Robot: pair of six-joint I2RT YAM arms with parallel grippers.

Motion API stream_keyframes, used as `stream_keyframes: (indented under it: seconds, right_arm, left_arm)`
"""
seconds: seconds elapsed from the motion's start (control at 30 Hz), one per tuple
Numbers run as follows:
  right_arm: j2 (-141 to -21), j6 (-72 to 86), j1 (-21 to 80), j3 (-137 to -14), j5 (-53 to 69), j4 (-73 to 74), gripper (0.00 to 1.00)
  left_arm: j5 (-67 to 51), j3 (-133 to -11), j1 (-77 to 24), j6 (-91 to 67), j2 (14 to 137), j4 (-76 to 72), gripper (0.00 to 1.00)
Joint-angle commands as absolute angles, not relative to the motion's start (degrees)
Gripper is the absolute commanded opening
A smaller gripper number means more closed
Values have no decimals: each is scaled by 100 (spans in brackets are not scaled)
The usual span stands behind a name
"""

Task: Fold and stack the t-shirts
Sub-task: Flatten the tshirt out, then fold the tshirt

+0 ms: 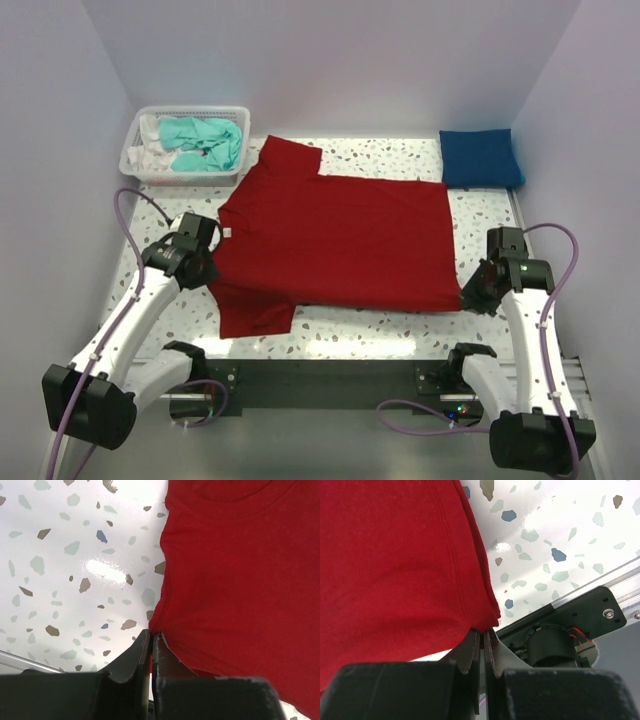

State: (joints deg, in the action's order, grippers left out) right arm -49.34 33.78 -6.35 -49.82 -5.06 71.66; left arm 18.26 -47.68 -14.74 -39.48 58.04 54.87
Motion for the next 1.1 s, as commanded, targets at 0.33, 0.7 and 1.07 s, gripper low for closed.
stream_keyframes:
  seconds: [0.33, 0.7, 1.07]
  right_arm:
    - [-5606, 2839, -580, -5712, -624, 6724, 0]
    - [-6275, 2417, -580, -6187, -554, 6372, 0]
    - [-7224, 2180, -580, -6486, -519, 5661, 0]
  left_arm:
    - [2022, -5466, -1406, -3981, 6029, 5599, 0]
    - [1968, -5326, -1406, -4131, 5748, 5775, 0]
    - [2197, -5924, -1397, -3867, 6767, 4966, 0]
